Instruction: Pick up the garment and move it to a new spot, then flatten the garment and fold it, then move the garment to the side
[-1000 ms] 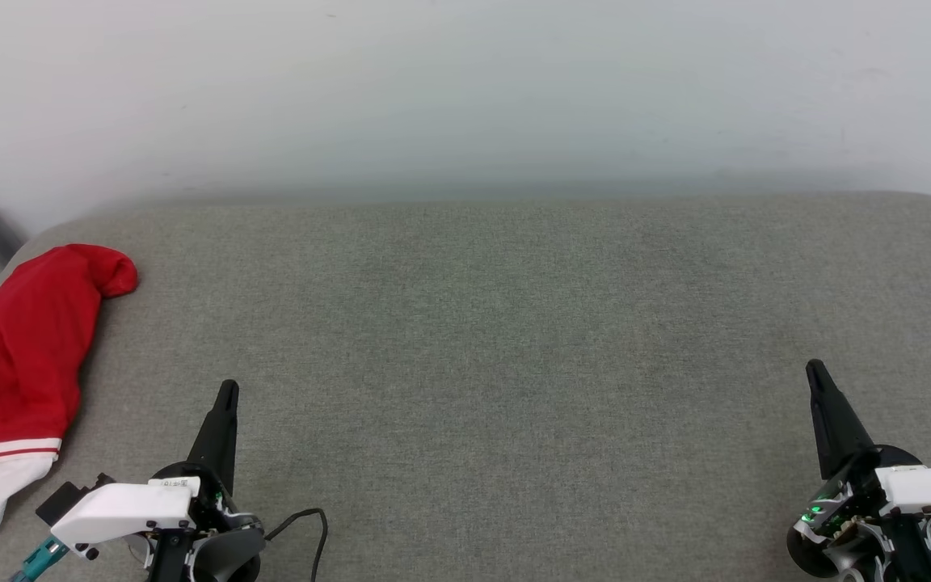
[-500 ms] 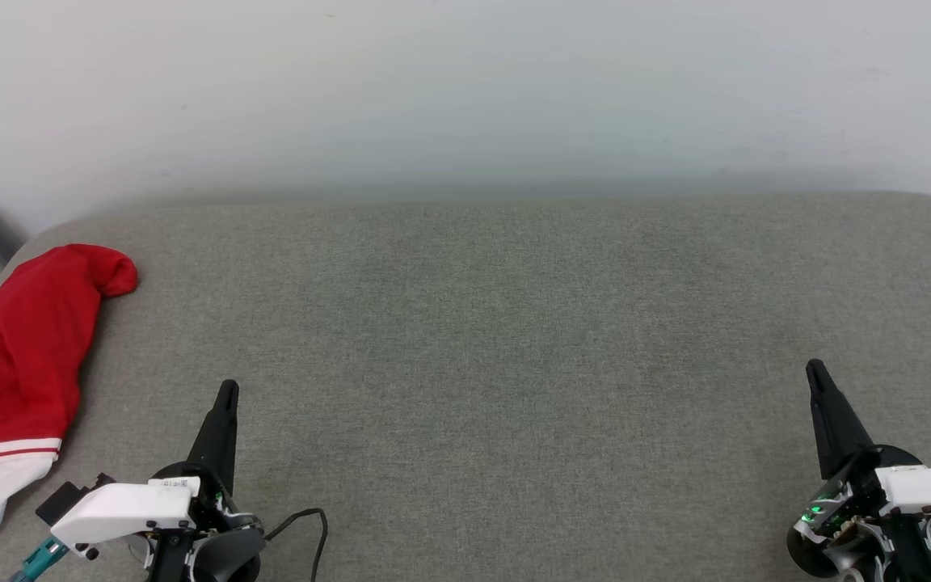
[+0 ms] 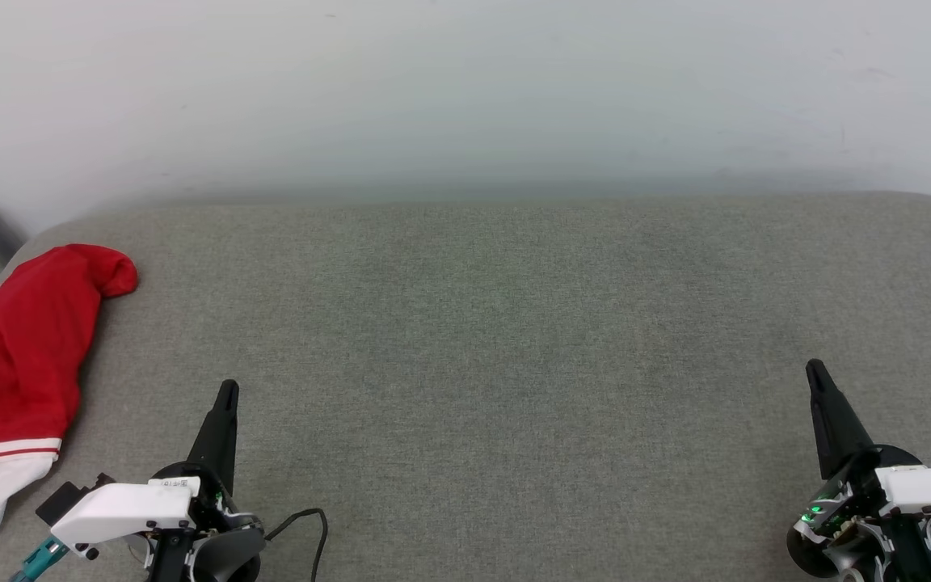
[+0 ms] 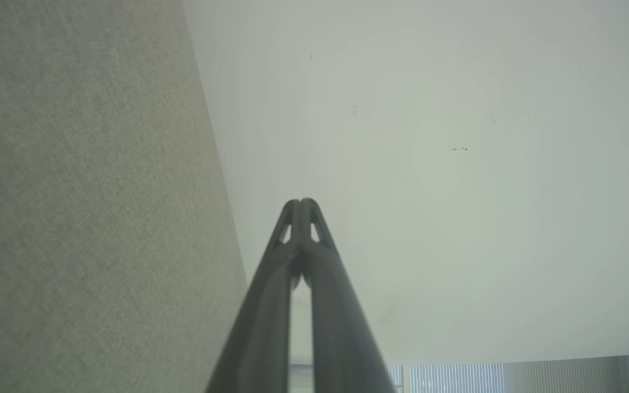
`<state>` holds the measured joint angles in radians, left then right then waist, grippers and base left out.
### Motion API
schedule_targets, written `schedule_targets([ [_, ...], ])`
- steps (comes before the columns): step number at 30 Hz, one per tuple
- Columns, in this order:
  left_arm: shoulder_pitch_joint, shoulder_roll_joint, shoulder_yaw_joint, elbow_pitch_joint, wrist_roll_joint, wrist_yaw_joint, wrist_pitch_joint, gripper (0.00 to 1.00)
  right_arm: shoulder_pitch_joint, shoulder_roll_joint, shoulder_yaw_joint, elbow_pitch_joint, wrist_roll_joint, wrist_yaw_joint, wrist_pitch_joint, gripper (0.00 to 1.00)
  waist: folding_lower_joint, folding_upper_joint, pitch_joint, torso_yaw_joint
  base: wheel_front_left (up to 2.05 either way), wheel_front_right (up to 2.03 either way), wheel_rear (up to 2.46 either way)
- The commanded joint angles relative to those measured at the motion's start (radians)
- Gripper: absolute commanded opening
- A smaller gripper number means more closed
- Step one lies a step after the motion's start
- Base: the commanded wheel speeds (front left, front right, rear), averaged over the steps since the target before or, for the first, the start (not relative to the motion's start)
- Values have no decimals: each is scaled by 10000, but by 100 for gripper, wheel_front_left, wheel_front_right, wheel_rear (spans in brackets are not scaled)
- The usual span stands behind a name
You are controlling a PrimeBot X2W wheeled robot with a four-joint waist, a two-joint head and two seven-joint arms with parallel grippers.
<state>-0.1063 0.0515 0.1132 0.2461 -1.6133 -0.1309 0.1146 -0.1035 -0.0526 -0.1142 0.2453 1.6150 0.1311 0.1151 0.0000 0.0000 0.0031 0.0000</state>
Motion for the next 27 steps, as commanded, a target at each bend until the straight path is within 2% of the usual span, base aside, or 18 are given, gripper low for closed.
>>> schedule_targets([
  [1,-79,-16,34,0,22,-18,26,0,-129,38,-2,13,-52,-7,14,0,0,0,0,0,0,0,0],
  [7,-78,-16,33,-1,21,-18,25,0,-129,38,-1,13,-51,-7,13,0,0,0,0,0,0,0,0],
  [8,0,0,-1,-3,1,0,-3,100,1,0,0,-1,-2,0,-4,100,1,0,0,0,0,0,0],
  [18,376,-39,-141,166,338,2,-327,100,431,11,-6,216,-413,-2,-314,100,0,0,3,-2,0,0,0],
  [27,407,-34,-81,-327,1986,363,-758,100,588,11,-150,-333,-2383,-2,-747,100,0,0,12,3,0,0,0],
])
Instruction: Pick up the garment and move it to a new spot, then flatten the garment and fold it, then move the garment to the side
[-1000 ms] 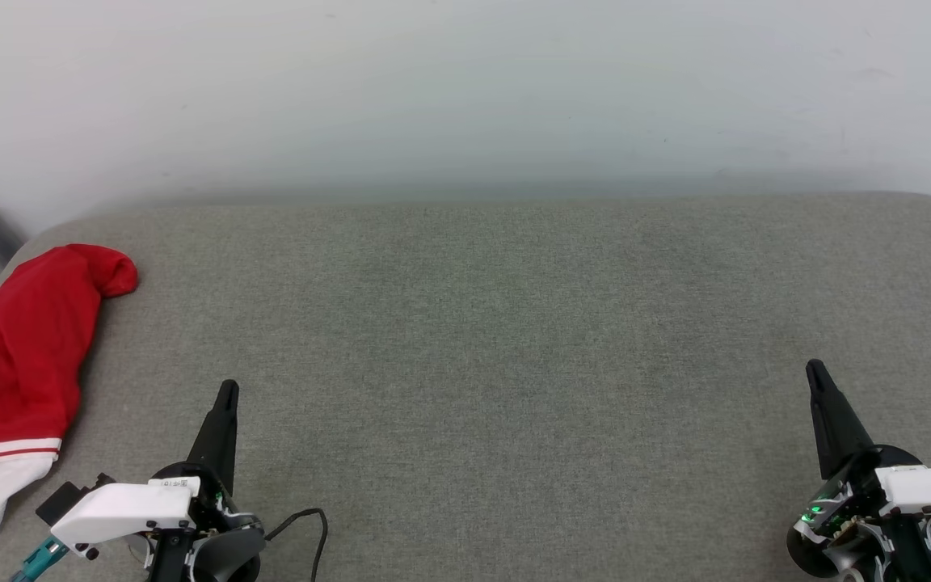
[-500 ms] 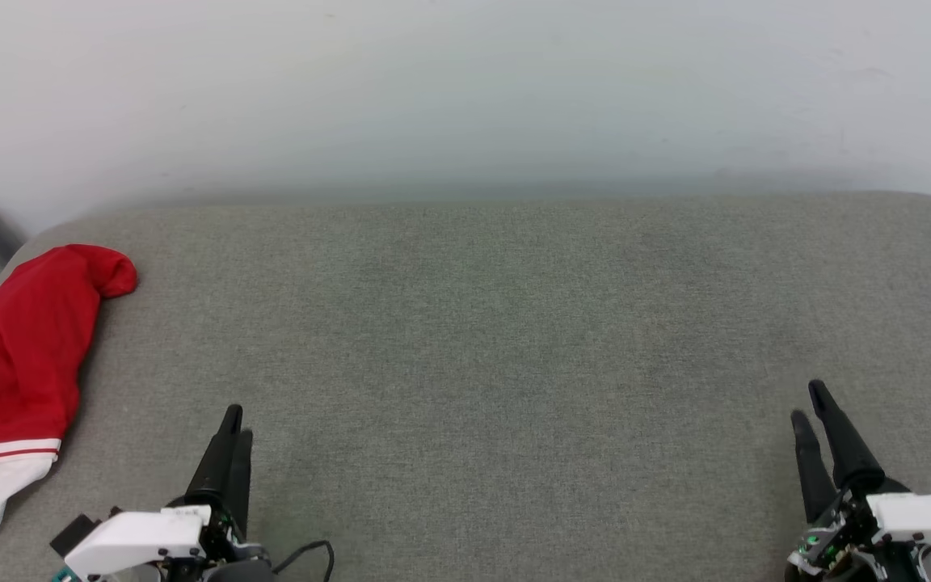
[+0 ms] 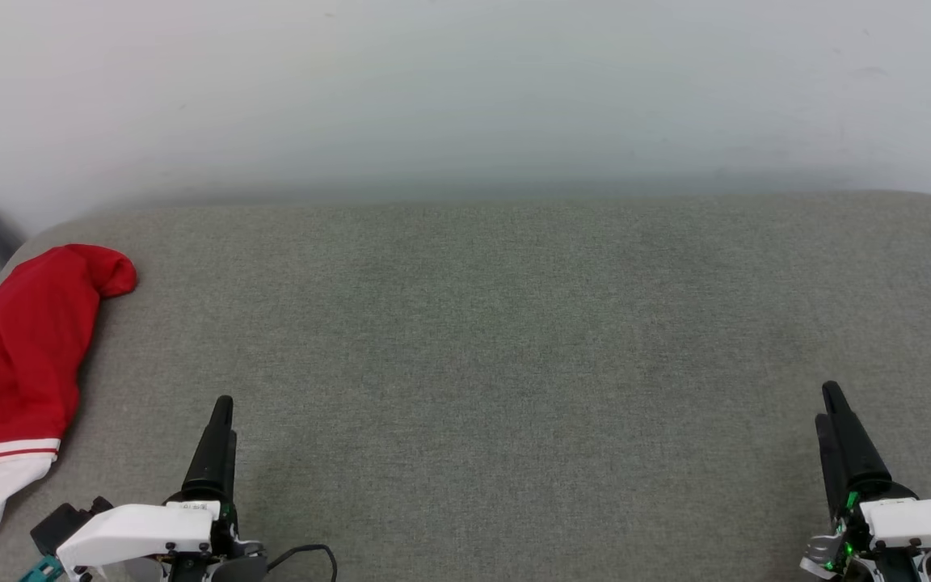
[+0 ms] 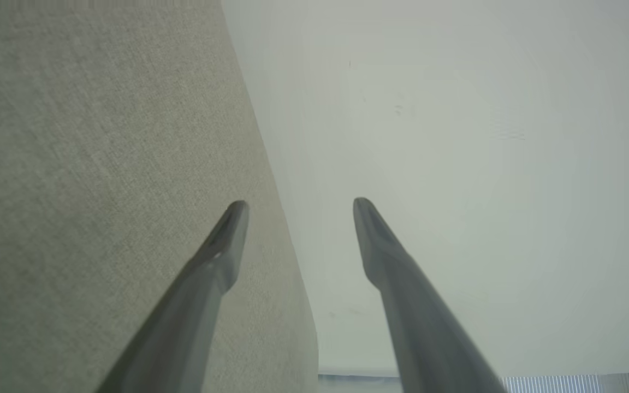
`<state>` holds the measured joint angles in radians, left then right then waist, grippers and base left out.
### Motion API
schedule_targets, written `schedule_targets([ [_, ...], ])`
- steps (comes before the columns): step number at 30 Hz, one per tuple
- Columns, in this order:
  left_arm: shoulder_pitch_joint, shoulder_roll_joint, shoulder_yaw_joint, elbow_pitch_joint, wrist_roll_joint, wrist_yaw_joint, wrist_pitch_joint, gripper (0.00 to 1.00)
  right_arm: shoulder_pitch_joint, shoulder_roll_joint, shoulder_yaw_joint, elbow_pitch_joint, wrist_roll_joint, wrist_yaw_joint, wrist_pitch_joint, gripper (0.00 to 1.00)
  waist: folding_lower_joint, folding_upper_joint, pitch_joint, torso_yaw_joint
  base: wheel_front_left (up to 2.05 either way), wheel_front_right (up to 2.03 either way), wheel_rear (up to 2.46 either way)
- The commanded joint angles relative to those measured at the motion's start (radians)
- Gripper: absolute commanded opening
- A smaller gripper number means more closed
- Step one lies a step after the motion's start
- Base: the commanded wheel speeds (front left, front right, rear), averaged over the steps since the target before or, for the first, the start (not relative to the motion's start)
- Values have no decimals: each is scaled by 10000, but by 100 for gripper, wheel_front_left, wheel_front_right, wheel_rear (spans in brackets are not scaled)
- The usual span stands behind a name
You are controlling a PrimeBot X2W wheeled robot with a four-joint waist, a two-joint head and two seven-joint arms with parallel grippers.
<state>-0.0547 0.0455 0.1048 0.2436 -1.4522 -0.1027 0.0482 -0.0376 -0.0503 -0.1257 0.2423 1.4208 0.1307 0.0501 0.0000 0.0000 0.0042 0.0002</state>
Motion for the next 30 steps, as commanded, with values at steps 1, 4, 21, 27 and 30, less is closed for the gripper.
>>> schedule_targets([
  [1,-96,26,-22,-378,594,152,-139,100,-46,-11,-28,-379,-691,2,-142,100,0,0,3,2,0,0,0],
  [4,-54,27,-128,-587,1289,367,-274,100,30,-11,36,-619,-1496,1,-276,100,0,0,7,4,0,0,0],
  [21,152,34,-766,-1056,4747,1116,-912,100,445,-10,476,-1542,-5394,1,-918,100,0,0,6,9,0,0,0],
  [27,232,37,-956,-1135,5825,1251,-1125,100,613,-9,572,-1702,-6500,1,-1133,100,0,0,-8,14,0,0,0],
  [30,275,38,-1044,-1194,6281,1317,-1228,100,689,-9,555,-1777,-6943,1,-1240,100,0,0,-16,19,0,0,0],
])
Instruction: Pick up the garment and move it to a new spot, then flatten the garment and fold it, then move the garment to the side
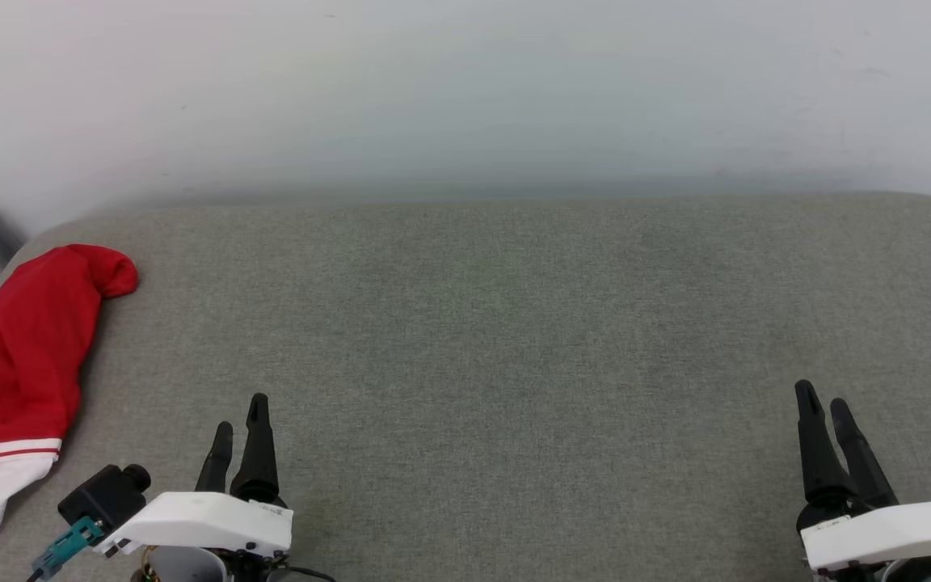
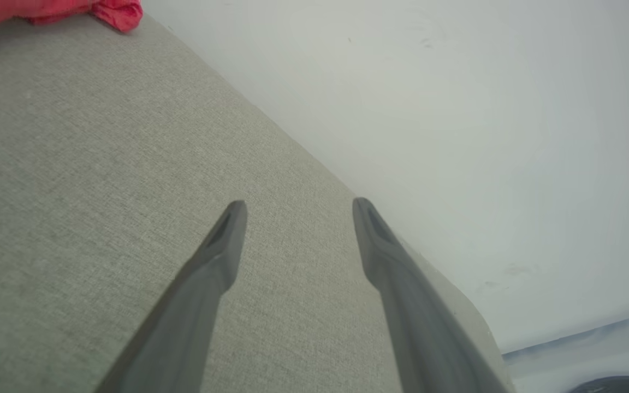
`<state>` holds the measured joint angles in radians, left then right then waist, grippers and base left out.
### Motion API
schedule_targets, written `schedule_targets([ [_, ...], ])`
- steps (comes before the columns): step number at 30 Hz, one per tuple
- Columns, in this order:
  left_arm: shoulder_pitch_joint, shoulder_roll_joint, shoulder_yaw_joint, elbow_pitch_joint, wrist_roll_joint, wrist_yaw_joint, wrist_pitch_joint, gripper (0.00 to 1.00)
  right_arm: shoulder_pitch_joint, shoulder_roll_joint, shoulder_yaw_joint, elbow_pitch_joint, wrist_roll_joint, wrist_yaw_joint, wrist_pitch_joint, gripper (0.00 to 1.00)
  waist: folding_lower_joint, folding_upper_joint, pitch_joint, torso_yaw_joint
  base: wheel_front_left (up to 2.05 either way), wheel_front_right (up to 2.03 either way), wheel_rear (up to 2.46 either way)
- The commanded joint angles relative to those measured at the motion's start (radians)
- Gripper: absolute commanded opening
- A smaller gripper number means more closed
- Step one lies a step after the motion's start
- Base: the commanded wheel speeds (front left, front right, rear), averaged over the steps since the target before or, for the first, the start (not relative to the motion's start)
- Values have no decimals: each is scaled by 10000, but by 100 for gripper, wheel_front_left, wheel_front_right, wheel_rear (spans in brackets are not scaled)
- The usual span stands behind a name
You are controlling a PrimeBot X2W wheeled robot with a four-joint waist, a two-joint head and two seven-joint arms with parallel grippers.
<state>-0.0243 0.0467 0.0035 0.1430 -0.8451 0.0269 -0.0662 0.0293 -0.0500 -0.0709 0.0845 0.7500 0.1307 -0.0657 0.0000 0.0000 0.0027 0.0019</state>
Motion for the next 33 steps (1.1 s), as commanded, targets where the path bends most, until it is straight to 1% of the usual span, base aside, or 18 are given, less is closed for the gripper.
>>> schedule_targets([
  [1,-9,27,-61,-201,377,47,-119,100,39,-13,0,-225,-388,1,-107,100,0,0,-5,2,0,0,0],
  [16,238,68,-397,-422,2375,301,-579,100,407,-11,-19,-590,-2247,1,-578,100,0,0,-65,31,0,0,0],
  [33,486,92,-760,-538,4294,464,-1027,100,745,-10,-4,-932,-3841,0,-1038,100,0,0,-101,58,0,0,0],
])
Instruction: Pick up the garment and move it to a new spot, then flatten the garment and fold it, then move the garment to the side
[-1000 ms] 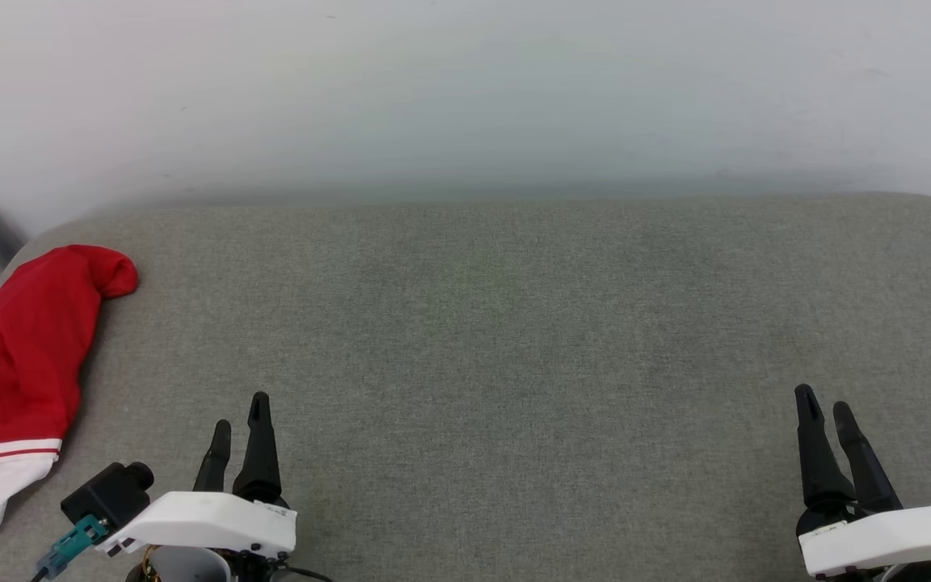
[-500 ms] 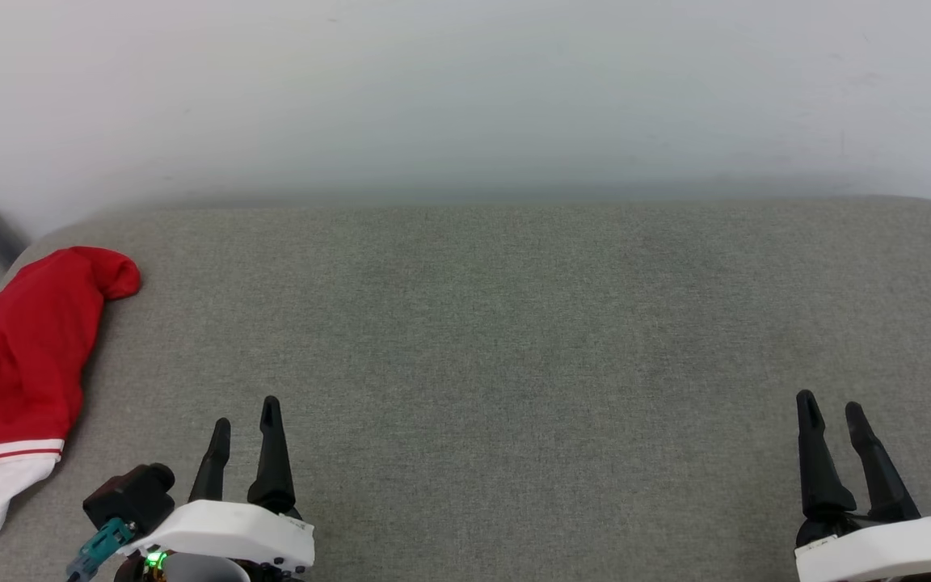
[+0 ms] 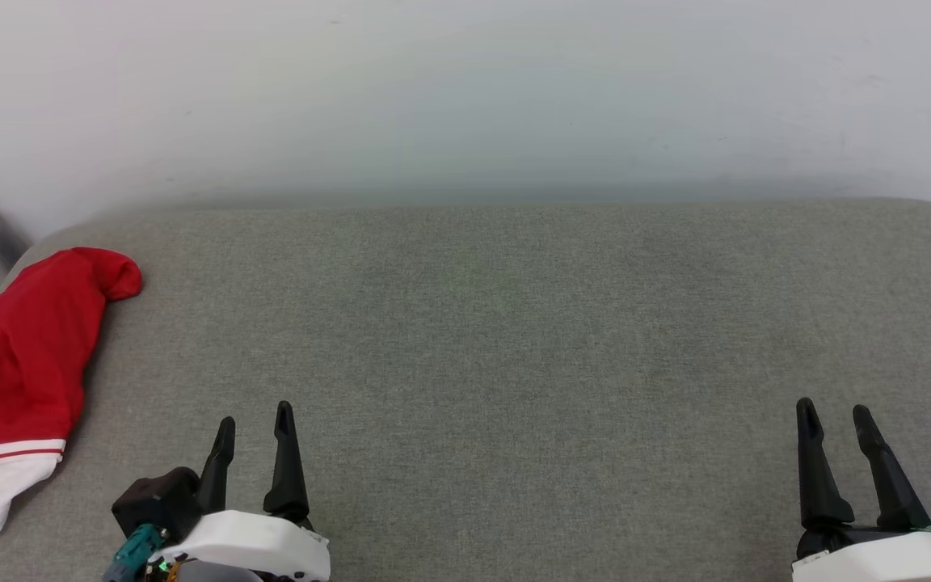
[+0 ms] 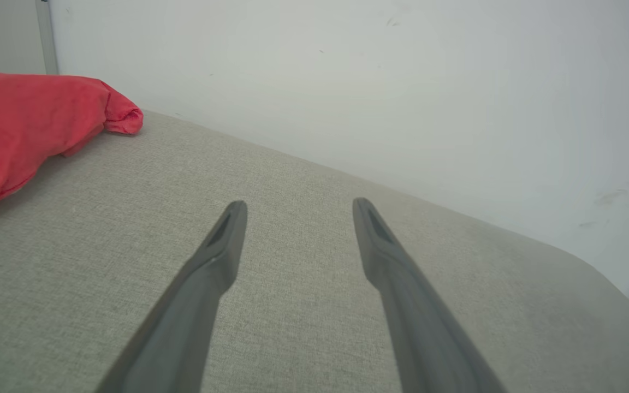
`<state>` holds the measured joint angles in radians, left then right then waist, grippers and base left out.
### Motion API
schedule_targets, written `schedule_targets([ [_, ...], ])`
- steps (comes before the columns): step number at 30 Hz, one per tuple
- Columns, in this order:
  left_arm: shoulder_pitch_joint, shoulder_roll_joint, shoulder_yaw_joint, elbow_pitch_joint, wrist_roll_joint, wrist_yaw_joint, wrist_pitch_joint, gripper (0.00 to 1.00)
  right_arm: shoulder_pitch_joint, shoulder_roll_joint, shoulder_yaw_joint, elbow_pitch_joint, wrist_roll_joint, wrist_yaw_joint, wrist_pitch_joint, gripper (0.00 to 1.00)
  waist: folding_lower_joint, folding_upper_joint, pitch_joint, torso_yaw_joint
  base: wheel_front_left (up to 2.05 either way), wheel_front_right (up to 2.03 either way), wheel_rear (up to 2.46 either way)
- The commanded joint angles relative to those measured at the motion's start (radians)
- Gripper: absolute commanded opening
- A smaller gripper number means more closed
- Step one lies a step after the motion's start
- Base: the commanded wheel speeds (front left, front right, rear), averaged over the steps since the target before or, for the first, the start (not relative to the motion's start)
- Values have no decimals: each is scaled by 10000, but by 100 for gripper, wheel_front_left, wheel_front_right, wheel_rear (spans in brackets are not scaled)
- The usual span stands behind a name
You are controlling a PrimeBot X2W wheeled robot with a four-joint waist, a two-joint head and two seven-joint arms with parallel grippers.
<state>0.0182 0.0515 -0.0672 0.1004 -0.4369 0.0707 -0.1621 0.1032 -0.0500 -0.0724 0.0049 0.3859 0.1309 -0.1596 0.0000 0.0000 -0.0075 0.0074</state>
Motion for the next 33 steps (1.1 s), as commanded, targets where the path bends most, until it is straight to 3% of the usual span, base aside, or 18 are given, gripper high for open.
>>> schedule_targets([
  [1,72,44,-75,-113,309,43,-95,100,33,-10,15,-152,-298,-2,-117,100,0,0,0,7,0,0,0],
  [33,351,23,-445,-190,2929,310,-757,100,548,-5,38,-563,-2470,-3,-788,100,0,0,-57,97,0,0,0],
])
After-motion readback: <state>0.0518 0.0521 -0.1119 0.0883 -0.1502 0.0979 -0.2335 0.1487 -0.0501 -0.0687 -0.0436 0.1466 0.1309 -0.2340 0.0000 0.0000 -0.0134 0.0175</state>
